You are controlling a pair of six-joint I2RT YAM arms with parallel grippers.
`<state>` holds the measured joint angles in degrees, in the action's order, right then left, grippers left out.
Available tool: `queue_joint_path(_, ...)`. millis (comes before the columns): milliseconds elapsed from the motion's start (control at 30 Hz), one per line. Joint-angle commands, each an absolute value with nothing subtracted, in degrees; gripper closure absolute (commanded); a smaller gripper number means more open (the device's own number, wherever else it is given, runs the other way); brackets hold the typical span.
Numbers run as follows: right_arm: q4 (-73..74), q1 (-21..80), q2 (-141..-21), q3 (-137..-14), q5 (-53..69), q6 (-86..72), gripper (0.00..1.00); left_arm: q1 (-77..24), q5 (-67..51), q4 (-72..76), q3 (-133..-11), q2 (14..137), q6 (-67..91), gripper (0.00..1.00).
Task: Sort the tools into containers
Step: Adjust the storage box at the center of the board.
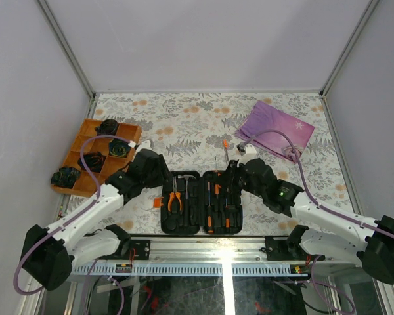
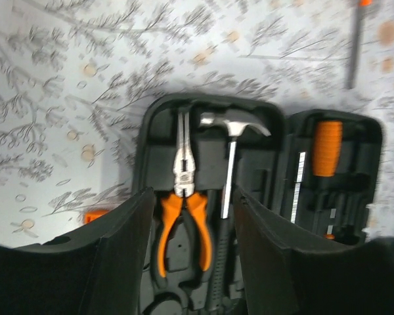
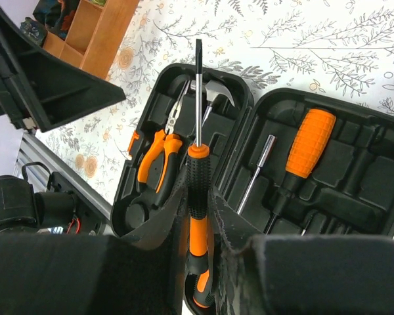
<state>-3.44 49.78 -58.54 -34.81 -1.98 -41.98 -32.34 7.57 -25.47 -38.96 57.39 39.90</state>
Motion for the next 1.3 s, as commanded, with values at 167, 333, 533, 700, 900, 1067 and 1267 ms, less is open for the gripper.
queue_joint_path(167, -2.7, 49.9, -57.4, -34.3, -3.4, -42.2, 1.0, -31.5, 11.9, -27.5, -38.2, 63.3, 40.0, 0.52)
queue_joint_path(333, -2.4, 49.9, -57.0, -34.0, -3.7, -42.1, 1.0, -31.0, 13.5, -25.2, -36.3, 64.9, 41.0, 0.55)
queue_joint_path(533, -1.8, 49.9, -56.8, -33.9, -3.7, -41.7, 1.0, -30.2, 14.5, -18.2, -34.9, 67.2, 42.7, 0.55)
queue_joint_path(700, -1.4, 49.9, -56.0, -33.5, -3.9, -41.9, 1.0, -28.9, 13.9, -13.6, -35.7, 72.8, 41.6, 0.57)
queue_joint_path(900, -1.1, 49.9, -55.2, -33.3, -4.6, -41.7, 1.0, -27.6, 14.0, -9.3, -36.0, 78.8, 41.1, 0.62)
queue_joint_path(1067, -1.3, 49.9, -54.8, -32.9, -4.9, -41.8, 1.0, -26.6, 13.1, -6.5, -35.5, 81.5, 41.7, 0.68)
queue_joint_path(1267, -0.3, 49.9, -54.2, -32.7, -5.3, -41.7, 1.0, -25.7, 12.5, -5.7, -34.3, 81.7, 43.6, 0.84)
